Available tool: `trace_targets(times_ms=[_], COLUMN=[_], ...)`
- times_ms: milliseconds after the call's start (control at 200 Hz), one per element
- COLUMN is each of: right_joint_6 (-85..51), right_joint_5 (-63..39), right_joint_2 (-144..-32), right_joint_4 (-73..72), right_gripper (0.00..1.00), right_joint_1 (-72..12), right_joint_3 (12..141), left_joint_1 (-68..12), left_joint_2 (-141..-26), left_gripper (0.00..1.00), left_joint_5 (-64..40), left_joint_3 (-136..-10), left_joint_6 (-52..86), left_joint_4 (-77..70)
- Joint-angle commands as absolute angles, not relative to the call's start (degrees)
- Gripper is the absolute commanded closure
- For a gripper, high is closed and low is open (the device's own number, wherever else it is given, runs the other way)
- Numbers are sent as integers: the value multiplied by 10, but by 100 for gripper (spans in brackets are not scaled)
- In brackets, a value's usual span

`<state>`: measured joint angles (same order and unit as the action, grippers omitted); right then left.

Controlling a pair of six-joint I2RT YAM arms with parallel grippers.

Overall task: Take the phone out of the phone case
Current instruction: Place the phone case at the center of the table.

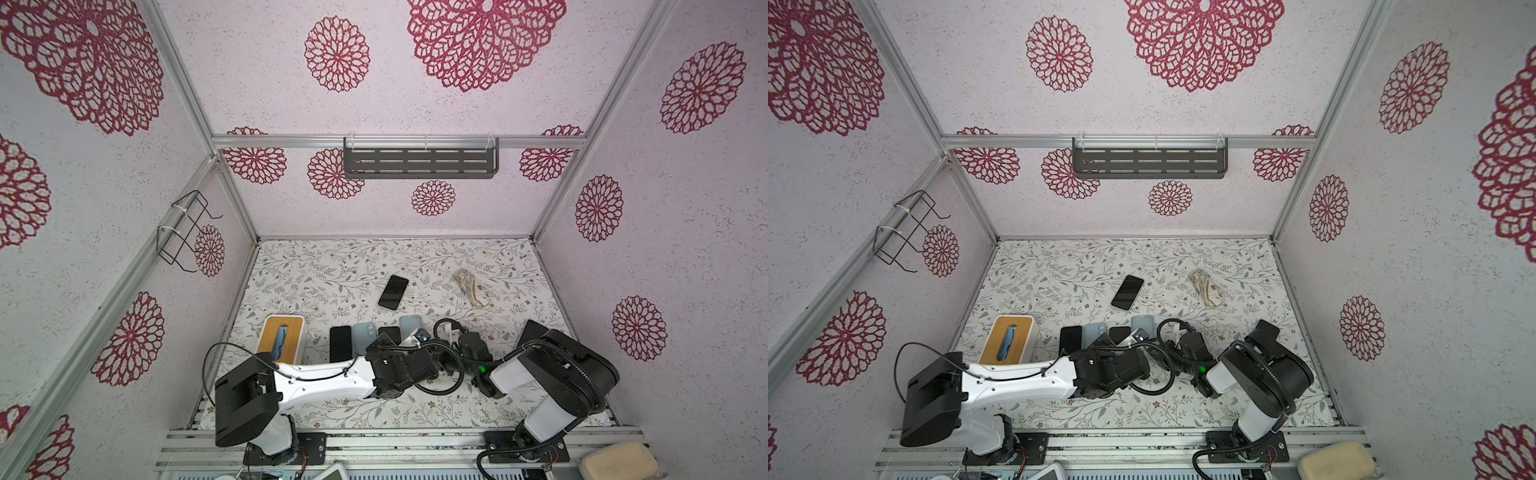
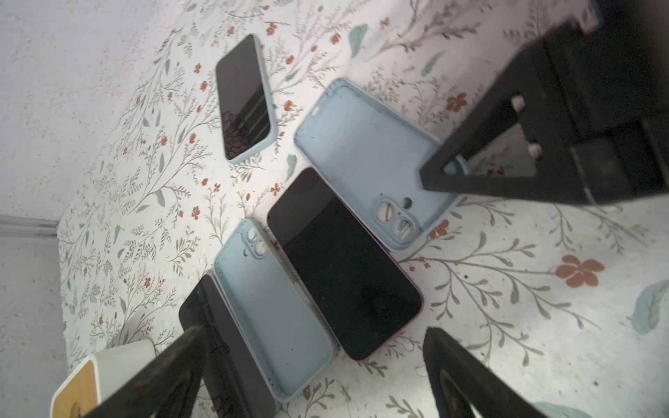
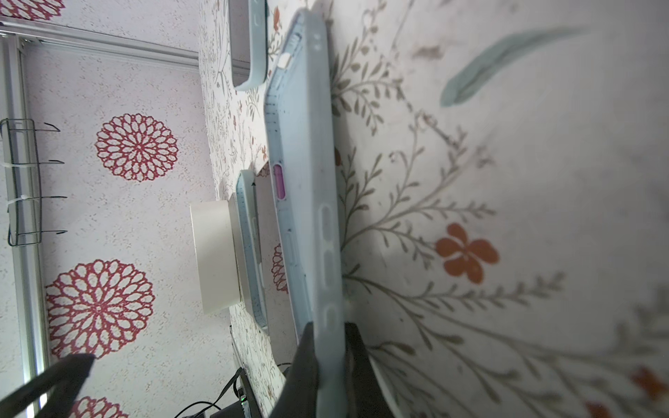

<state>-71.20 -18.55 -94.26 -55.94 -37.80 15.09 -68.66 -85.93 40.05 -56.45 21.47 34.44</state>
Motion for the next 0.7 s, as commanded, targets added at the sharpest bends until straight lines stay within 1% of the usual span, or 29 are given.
trace_targets(times_ms=[0, 145, 315, 380, 430, 565, 641, 696], right_joint_6=[-723, -728, -729, -725, -719, -708, -704, -698], right_joint_5=[-178, -172, -156, -148, -143, -141, -139, -135], right_joint_2=[-930, -926, -907, -896, -887, -873, -862, -852], right_joint_4=[-570, -575, -559, -542, -527, -505, -496, -480], right_gripper=[93, 93, 93, 90, 84, 63, 53, 37], right_joint_1=[-390, -400, -418, -422, -424, -426, -426, -427], right_joint_3=[145, 137, 135, 135, 136, 137, 137, 138], left_joint_1=[-661, -636, -613, -601, -587, -542, -517, -499], left_joint_2=[-788, -720, -685, -678, -674, -676, -682, -693], left_gripper=[3, 3, 3, 3, 3, 3, 3, 3], left_joint_5=[379, 365, 355, 354, 344, 311, 289, 276], left_joint_3=[-546, -526, -528, -529, -530, -539, -549, -562], left_joint_6=[255, 272, 297, 305, 310, 315, 315, 313], left_joint_4=[319, 317, 339, 344, 345, 346, 347, 350])
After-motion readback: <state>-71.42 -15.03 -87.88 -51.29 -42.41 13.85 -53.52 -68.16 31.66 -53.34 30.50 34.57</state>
